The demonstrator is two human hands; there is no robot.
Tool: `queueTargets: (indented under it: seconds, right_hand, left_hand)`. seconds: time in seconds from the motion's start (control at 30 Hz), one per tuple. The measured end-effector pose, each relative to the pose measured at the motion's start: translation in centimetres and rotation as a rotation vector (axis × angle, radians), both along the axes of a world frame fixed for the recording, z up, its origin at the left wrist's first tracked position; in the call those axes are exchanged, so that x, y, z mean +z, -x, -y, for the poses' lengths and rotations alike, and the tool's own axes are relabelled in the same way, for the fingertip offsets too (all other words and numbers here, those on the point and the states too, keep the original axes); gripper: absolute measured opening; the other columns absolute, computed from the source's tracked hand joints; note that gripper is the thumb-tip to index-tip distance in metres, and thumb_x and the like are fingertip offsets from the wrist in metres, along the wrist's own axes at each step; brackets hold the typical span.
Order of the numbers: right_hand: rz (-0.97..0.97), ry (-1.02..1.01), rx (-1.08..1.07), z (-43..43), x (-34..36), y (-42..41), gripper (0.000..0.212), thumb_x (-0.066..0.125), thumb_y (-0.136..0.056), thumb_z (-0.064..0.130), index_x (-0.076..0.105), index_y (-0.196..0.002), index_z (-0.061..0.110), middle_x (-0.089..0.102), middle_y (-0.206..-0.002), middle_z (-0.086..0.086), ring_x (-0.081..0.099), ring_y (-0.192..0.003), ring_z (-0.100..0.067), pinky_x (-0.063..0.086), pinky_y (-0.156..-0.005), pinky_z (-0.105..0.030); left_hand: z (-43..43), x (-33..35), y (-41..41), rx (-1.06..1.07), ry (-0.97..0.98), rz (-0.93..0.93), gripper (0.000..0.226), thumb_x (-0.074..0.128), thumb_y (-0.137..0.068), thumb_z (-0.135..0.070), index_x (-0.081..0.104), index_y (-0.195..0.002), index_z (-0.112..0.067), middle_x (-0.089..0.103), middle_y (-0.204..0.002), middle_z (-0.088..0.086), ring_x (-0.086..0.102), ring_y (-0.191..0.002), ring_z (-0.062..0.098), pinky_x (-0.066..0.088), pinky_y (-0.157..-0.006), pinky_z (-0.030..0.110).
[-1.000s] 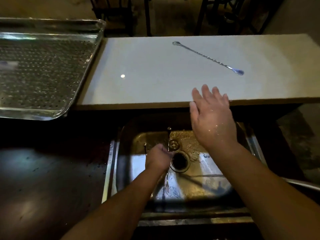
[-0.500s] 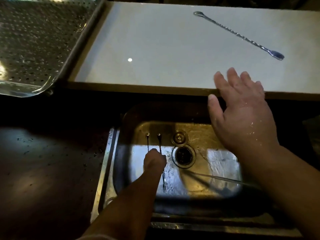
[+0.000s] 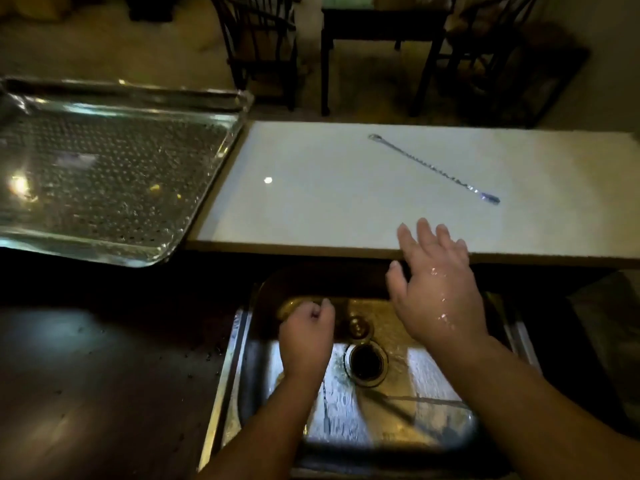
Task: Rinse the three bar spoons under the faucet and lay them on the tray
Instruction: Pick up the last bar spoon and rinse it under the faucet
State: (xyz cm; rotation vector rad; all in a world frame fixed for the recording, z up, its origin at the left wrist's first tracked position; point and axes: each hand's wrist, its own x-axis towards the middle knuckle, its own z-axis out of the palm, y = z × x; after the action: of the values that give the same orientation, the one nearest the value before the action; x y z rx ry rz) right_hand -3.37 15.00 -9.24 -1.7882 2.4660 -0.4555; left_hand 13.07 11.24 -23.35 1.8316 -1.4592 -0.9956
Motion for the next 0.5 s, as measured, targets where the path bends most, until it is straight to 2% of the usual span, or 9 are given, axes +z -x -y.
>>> queueTargets:
  seconds: [0.1, 0.17, 0.23, 0.3, 0.33, 0.37, 0.43, 0.5]
  right_hand:
    - [-0.028, -0.037, 0.017, 0.1, 0.6, 0.1, 0.061, 0.044, -0.101, 0.038, 0.036, -0.158, 0.017, 0.032, -0.167, -0.015, 0.024, -0.155, -0.036, 0.016, -0.127, -0.054]
    - [-0.020, -0.061, 0.020, 0.2, 0.9, 0.3, 0.064, 0.040, -0.102, 0.041, 0.029, -0.161, 0.021, 0.026, -0.170, -0.012, 0.019, -0.157, -0.034, 0.011, -0.128, -0.051]
    - [0.005, -0.073, 0.024, 0.2, 1.1, 0.5, 0.065, 0.038, -0.102, 0.041, 0.024, -0.162, 0.023, 0.021, -0.172, -0.010, 0.013, -0.159, -0.031, 0.005, -0.129, -0.049]
    - [0.035, -0.071, 0.041, 0.1, 1.3, 0.7, 0.066, 0.040, -0.100, 0.038, 0.025, -0.162, 0.022, 0.019, -0.173, -0.010, 0.011, -0.159, -0.031, 0.003, -0.129, -0.049]
    - [0.041, -0.075, 0.050, 0.2, 1.4, 0.8, 0.066, 0.040, -0.099, 0.037, 0.026, -0.162, 0.020, 0.018, -0.173, -0.011, 0.009, -0.159, -0.032, 0.002, -0.129, -0.050]
    - [0.038, -0.085, 0.059, 0.2, 1.5, 1.0, 0.066, 0.041, -0.099, 0.037, 0.028, -0.161, 0.018, 0.016, -0.173, -0.012, 0.008, -0.159, -0.033, 0.001, -0.129, -0.051]
    - [0.022, -0.113, 0.082, 0.4, 1.5, 1.4, 0.064, 0.042, -0.099, 0.036, 0.031, -0.159, 0.015, 0.014, -0.173, -0.015, 0.005, -0.159, -0.035, -0.002, -0.127, -0.054]
    - [0.006, -0.142, 0.107, 0.6, 1.3, 1.8, 0.065, 0.043, -0.100, 0.038, 0.030, -0.159, 0.012, 0.013, -0.172, -0.017, 0.003, -0.159, -0.037, -0.004, -0.125, -0.056]
  left_hand:
    - [1.2, 7.6, 1.4, -0.060, 0.269, -0.044, 0.043, 0.056, -0.090, -0.052, 0.055, -0.062, -0.018, 0.059, -0.057, -0.003, 0.052, -0.048, 0.012, 0.044, -0.048, 0.033]
    - [2.7, 12.4, 3.0, -0.114, 0.412, -0.051, 0.045, 0.056, -0.092, -0.050, 0.053, -0.058, -0.021, 0.060, -0.060, -0.006, 0.052, -0.048, 0.008, 0.038, -0.044, 0.017]
    - [5.1, 16.4, 5.6, -0.154, 0.487, 0.012, 0.046, 0.054, -0.092, -0.054, 0.056, -0.056, -0.026, 0.063, -0.065, -0.015, 0.057, -0.054, 0.003, 0.035, -0.044, 0.013]
    - [7.8, 19.6, 8.9, -0.218, 0.483, 0.110, 0.040, 0.053, -0.091, -0.058, 0.069, -0.068, -0.030, 0.065, -0.063, -0.017, 0.060, -0.059, 0.001, 0.036, -0.048, 0.016]
    - [9.1, 20.7, 10.6, -0.268, 0.479, 0.176, 0.036, 0.054, -0.091, -0.058, 0.076, -0.080, -0.031, 0.067, -0.064, -0.018, 0.061, -0.060, 0.001, 0.039, -0.049, 0.020]
    - [10.3, 21.4, 12.3, -0.336, 0.483, 0.259, 0.033, 0.056, -0.091, -0.054, 0.079, -0.094, -0.031, 0.072, -0.074, -0.017, 0.062, -0.065, 0.002, 0.043, -0.053, 0.022]
    - [12.4, 21.8, 15.5, -0.550, 0.521, 0.531, 0.032, 0.059, -0.094, -0.040, 0.073, -0.121, -0.030, 0.075, -0.105, -0.004, 0.068, -0.087, 0.017, 0.055, -0.068, 0.030]
    - [13.9, 21.4, 18.3, -0.797, 0.591, 0.866, 0.037, 0.055, -0.097, -0.023, 0.065, -0.132, -0.029, 0.069, -0.115, 0.005, 0.067, -0.101, 0.030, 0.057, -0.077, 0.038]
